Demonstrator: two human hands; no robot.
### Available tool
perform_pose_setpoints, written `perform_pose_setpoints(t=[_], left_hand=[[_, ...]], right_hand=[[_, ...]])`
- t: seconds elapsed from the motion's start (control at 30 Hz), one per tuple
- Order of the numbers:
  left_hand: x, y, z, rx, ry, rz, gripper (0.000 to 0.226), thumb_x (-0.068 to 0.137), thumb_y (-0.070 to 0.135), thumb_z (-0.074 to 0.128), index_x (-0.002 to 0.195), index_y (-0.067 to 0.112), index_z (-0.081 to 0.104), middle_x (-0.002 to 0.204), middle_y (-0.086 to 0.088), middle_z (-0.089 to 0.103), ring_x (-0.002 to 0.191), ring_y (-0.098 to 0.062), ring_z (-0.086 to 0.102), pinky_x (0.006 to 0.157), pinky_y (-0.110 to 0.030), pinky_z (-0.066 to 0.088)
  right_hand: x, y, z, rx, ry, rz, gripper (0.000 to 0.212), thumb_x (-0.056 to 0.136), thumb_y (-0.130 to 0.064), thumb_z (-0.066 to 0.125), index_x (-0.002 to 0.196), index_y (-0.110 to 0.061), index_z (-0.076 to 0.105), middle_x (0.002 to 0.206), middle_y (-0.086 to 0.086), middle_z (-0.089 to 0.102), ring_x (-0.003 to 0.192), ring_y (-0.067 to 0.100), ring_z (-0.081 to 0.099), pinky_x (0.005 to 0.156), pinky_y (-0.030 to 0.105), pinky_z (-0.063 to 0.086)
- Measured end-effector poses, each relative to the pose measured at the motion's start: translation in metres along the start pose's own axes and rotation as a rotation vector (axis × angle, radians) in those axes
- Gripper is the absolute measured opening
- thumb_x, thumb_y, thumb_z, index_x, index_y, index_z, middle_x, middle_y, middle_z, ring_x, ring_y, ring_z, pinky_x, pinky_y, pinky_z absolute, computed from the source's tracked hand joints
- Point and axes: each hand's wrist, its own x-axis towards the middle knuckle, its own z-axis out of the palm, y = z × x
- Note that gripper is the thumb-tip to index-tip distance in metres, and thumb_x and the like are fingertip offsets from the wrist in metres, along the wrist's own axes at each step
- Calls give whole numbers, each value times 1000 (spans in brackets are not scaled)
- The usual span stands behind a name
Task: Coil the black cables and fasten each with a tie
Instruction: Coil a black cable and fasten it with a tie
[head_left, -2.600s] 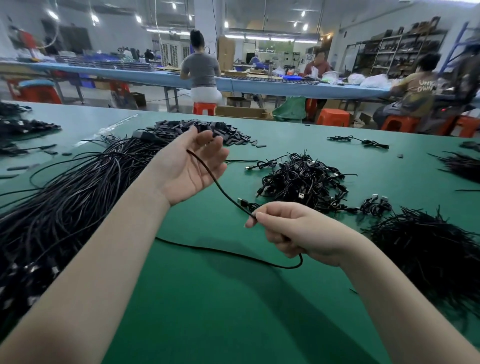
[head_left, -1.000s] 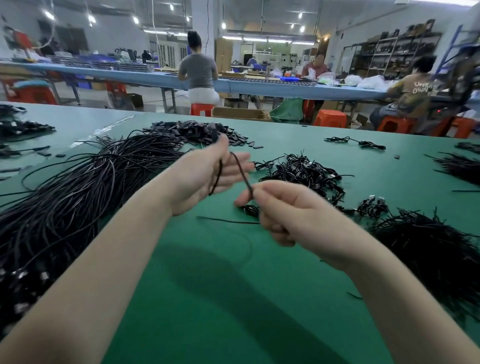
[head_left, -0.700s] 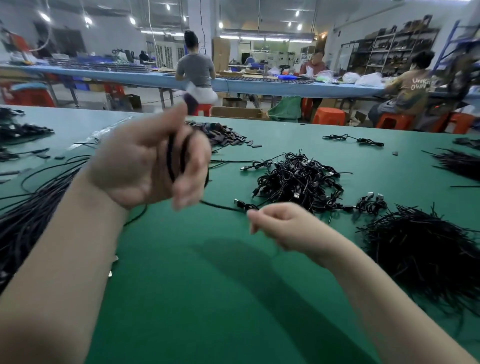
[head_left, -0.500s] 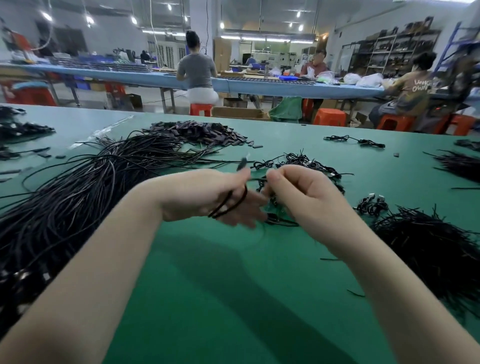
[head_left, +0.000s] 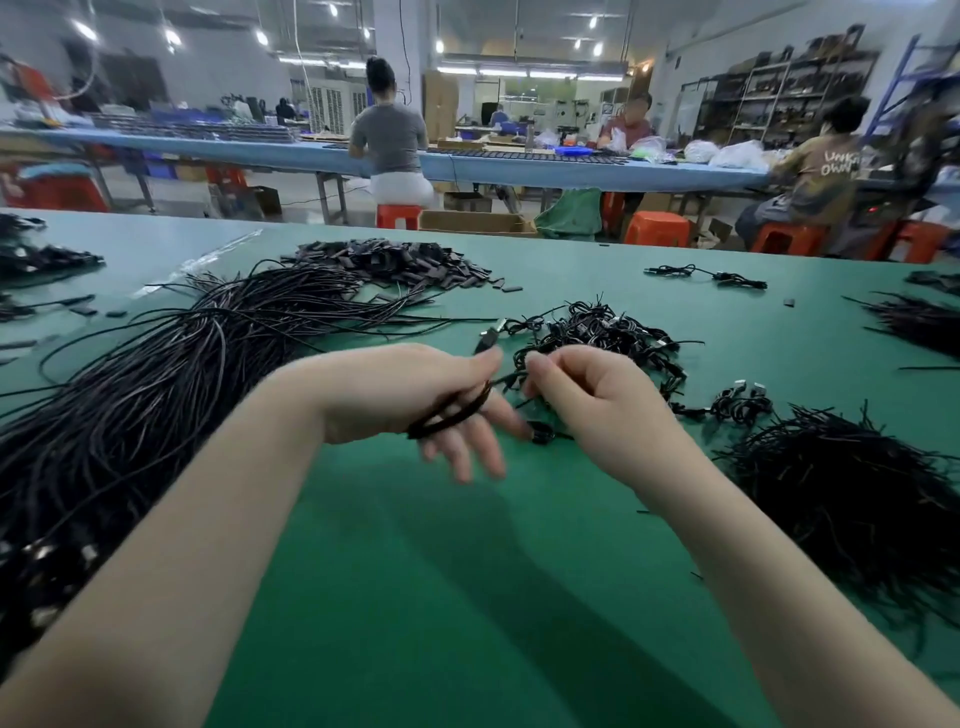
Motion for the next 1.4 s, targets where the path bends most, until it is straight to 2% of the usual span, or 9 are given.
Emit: perform_pose_setpoints(t=[0.1, 0.23, 0.47, 0.63, 0.77, 1.0, 1.17, 1.3, 1.4], left_hand=[[18, 2, 9, -437, 245, 67, 57, 99, 49, 27, 97, 15, 73, 96, -1, 74, 82, -12, 67, 79, -24, 57], [21, 6, 5, -618, 436, 266, 49, 104, 42, 24, 114, 13, 63, 105, 0, 74, 99, -11, 69, 78, -22, 54], [13, 14, 7, -851, 303, 393, 34, 102, 40, 34, 80, 19, 50, 54, 12, 37, 45, -6, 41, 48, -18, 40], [18, 10, 17, -846, 133, 331, 32, 98, 41, 37, 76, 19, 46, 54, 11, 38, 44, -4, 38, 48, -17, 39], [22, 9, 20, -766, 188, 276, 31, 96, 40, 42, 75, 17, 48, 63, 3, 53, 56, -11, 56, 57, -22, 53], [23, 6, 18, -71, 602, 88, 45, 100, 49, 35, 69, 22, 53, 77, 3, 52, 72, -15, 45, 71, -31, 38], [28, 7, 27, -394, 510, 206, 41, 100, 40, 40, 73, 17, 61, 105, -1, 69, 101, -19, 60, 96, -35, 43], [33, 8, 33, -486, 512, 246, 40, 101, 38, 41, 74, 15, 59, 88, -11, 60, 78, -24, 54, 71, -32, 48], [33, 9, 36, -482, 521, 238, 38, 101, 37, 40, 75, 14, 57, 88, -10, 61, 78, -22, 56, 71, -33, 51]], right_hand=[[-6, -15, 16, 27, -33, -99, 21, 99, -22, 46, 85, -23, 62, 62, -18, 55, 55, -5, 50, 55, 11, 36], [-14, -13, 31, 153, -199, -44, 25, 100, -21, 45, 83, -20, 62, 59, -8, 58, 55, 6, 54, 60, 23, 47], [-15, 1, 27, 237, -341, 132, 21, 100, -19, 48, 99, -21, 69, 95, -5, 72, 83, -2, 61, 73, 10, 45], [-6, 0, 18, 920, -313, 398, 18, 95, -29, 55, 87, -21, 69, 75, -5, 70, 79, 15, 69, 76, 30, 56], [-5, 2, 18, 842, -206, 350, 25, 60, -42, 75, 74, -21, 77, 74, -2, 69, 72, 14, 65, 67, 22, 55], [-3, 10, 22, 692, -82, 298, 13, 93, -16, 60, 86, -15, 71, 71, -2, 69, 60, 9, 61, 68, 24, 56], [-5, 6, 22, 626, -157, 287, 23, 98, -26, 52, 85, -20, 69, 70, -8, 66, 61, 8, 63, 74, 31, 56], [-9, 0, 20, 698, -333, 256, 40, 84, -55, 54, 89, -16, 61, 73, -4, 65, 73, 16, 68, 78, 35, 56], [-13, -3, 25, 560, -329, 154, 23, 90, -38, 61, 93, -15, 56, 70, -6, 58, 65, 11, 59, 74, 36, 54]])
